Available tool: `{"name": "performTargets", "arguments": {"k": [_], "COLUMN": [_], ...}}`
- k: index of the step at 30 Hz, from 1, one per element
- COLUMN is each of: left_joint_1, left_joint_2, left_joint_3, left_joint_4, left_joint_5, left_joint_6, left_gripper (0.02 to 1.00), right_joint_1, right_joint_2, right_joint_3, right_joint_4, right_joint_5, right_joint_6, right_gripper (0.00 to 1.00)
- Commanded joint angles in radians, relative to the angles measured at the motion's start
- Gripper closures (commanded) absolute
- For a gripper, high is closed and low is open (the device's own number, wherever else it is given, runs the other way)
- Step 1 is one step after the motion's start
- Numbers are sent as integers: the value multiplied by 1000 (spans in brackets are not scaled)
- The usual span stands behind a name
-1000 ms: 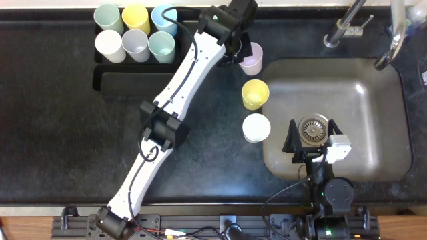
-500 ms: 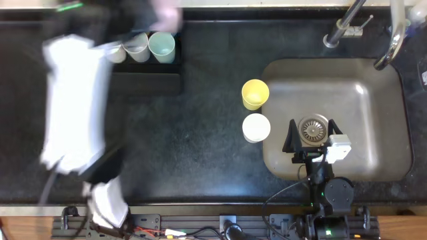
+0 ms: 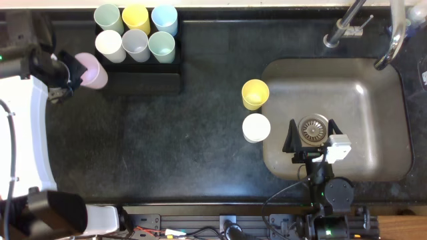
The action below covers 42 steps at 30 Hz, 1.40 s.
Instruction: Store Cups
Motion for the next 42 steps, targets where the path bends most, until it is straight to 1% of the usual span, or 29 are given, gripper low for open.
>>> {"name": "performTargets", "arguments": {"k": [1, 8, 14, 19, 29, 42], "left_joint_1": [32, 16, 8, 8, 3, -27], "left_joint_2": [0, 83, 142, 179, 219, 273], "left_joint_3": [-40, -41, -40, -36, -36, -36], "left_joint_4": [44, 97, 117, 157, 175, 210], "left_joint_5": [64, 54, 34, 38, 27, -24], "left_joint_6": [41, 32, -17, -50, -51, -73], "left_gripper": [982, 982, 982, 982, 982, 982], "right_joint_1": [-6, -6, -6, -6, -6, -6], "right_joint_2": [-9, -9, -9, -9, -9, -9], "right_joint_3": [-13, -13, -13, -13, -13, -13], "right_joint_4": [5, 5, 5, 5, 5, 5], "right_joint_5": [-7, -7, -7, -7, -7, -7], "right_joint_6": [0, 0, 0, 0, 0, 0], "right_gripper": [3, 5, 5, 5, 5, 5]}}
